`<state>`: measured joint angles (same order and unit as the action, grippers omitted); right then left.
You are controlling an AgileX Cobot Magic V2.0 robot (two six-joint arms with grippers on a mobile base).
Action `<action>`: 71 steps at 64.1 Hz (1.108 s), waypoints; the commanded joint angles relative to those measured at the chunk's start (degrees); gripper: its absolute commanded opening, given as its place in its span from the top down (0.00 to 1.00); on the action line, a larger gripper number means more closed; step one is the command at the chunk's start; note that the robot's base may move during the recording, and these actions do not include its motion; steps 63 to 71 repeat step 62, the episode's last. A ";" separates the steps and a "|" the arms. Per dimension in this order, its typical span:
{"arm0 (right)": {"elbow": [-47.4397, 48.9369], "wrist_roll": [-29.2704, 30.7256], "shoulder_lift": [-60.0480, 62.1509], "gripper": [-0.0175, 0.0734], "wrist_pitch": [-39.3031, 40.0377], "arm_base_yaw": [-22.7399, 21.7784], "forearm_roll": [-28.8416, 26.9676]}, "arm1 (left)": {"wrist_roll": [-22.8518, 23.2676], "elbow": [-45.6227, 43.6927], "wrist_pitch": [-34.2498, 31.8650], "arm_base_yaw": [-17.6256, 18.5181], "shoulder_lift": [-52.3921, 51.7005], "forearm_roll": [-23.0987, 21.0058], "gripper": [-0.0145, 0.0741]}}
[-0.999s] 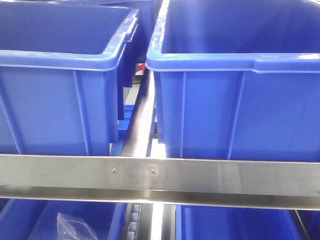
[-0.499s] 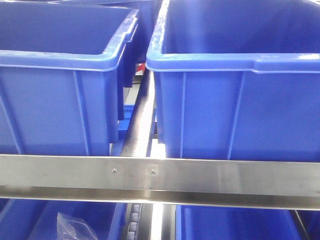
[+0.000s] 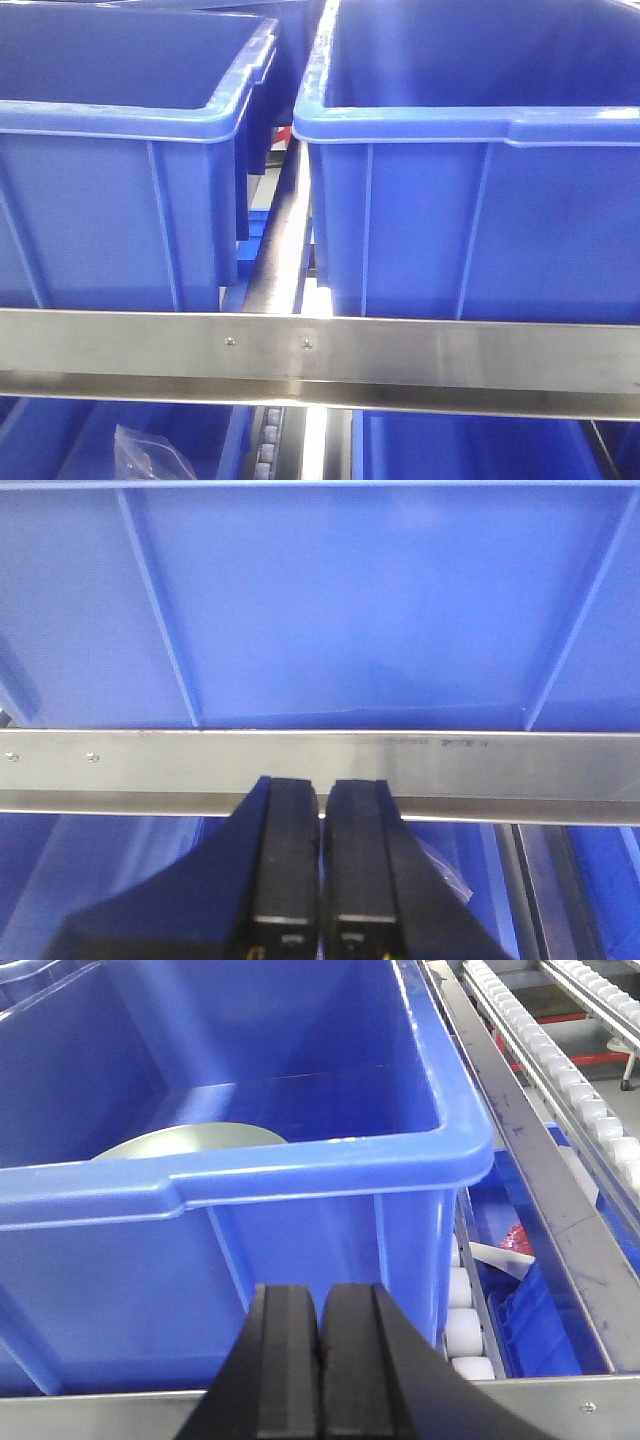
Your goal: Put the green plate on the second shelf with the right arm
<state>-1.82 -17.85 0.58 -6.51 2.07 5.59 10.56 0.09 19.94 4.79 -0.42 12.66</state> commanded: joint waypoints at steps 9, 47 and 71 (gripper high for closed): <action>0.36 0.61 1.09 0.75 5.15 -0.19 0.90 | 0.28 2.40 -3.59 0.29 -1.12 0.05 0.70; 0.36 4.03 1.09 0.75 6.51 -0.19 -2.30 | 0.28 2.40 -3.59 0.29 -1.12 0.05 0.70; 0.36 4.03 1.09 0.75 6.51 -0.19 -2.30 | 0.28 2.40 -3.59 0.29 -1.12 0.05 0.70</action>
